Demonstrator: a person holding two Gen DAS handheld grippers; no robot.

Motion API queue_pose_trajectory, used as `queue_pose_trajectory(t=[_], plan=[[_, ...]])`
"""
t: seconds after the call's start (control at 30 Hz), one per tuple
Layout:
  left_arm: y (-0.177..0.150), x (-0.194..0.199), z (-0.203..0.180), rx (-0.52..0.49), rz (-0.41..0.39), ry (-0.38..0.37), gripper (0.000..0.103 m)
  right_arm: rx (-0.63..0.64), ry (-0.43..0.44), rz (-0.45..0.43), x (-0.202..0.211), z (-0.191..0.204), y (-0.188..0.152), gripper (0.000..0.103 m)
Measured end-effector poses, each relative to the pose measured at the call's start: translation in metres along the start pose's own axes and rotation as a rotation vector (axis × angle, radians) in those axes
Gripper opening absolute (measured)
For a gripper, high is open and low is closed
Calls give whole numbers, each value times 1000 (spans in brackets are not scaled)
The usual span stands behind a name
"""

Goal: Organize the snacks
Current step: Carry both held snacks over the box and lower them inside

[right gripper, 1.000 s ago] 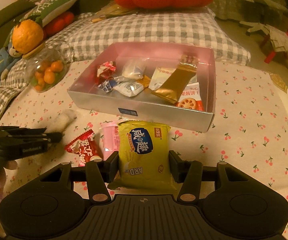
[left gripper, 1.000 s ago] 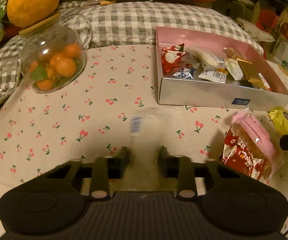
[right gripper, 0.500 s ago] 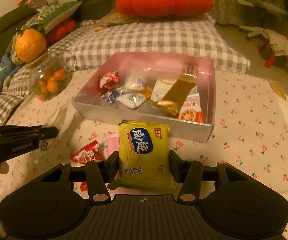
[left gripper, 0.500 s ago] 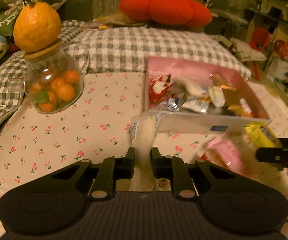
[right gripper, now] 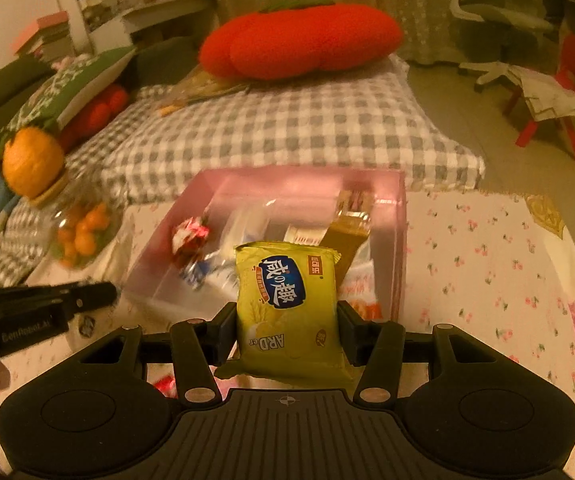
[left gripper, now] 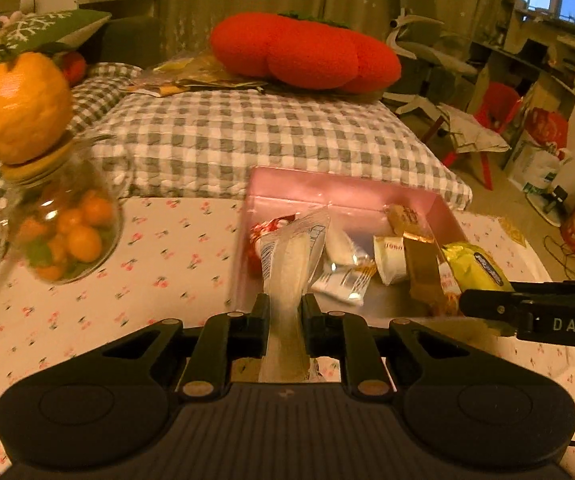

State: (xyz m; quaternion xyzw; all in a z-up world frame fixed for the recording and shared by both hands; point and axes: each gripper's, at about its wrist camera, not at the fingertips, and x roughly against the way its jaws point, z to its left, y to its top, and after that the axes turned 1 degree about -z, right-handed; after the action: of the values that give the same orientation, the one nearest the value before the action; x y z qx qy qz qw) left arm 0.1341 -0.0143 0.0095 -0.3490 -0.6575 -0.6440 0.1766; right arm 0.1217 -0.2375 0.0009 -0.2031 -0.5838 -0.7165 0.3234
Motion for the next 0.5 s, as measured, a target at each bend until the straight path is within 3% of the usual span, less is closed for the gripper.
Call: queue_pose_trajectory(t=[0.5], plan=[[24, -56, -12, -3, 28, 26, 15, -25, -68, 35, -66, -12, 34, 51]])
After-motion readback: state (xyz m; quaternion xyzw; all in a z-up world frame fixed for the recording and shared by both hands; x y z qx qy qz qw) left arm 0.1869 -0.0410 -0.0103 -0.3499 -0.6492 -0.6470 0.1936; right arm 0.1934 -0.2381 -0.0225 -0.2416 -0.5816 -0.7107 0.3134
